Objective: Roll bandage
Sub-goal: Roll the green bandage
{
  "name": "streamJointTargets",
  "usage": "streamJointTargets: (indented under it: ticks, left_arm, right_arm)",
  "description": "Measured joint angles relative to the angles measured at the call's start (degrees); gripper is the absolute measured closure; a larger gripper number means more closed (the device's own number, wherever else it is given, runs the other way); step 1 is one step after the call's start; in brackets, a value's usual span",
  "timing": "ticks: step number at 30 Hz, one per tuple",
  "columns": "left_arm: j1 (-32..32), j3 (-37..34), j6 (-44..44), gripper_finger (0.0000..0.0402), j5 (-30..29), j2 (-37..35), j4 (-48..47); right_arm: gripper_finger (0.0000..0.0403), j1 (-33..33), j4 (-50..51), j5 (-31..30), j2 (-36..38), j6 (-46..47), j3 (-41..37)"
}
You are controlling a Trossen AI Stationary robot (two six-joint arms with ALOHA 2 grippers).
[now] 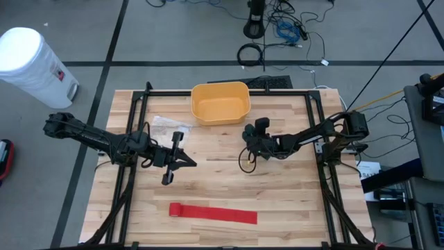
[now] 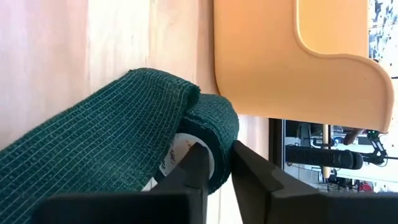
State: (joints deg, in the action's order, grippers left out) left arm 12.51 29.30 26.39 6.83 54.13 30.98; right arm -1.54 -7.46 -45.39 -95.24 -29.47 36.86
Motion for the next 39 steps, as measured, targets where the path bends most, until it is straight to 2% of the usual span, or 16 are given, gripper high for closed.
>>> streamJointTargets:
  ticks: [6, 17, 22, 32, 39]
  left_arm:
    - [0.00, 0.00, 0.00, 0.0379, 0.00, 0.00, -0.09]
    - [0.00, 0.00, -0.49, 0.0379, 0.00, 0.00, -1.01]
    - [0.28, 0.00, -2.25, 0.0379, -0.02, 0.02, -1.87]
    - [3.53, 0.00, -3.16, 0.0379, 0.03, 0.02, -1.44]
    - [5.29, 0.00, -2.01, 0.0379, -0.29, 0.64, 1.82]
  right_arm:
    - [0.0369, 1.63, -0.14, -0.49, 0.02, 0.55, 0.00]
    - [0.0370, 9.20, -0.32, -8.01, 1.81, 6.21, 0.00]
    - [0.0371, 14.42, -2.49, -11.84, 6.41, 6.72, 0.00]
    - [0.0370, 23.43, -8.62, -11.24, 18.48, 10.73, 0.02]
    - [0.0370, 29.18, -14.46, -9.79, 23.52, 12.85, 0.04]
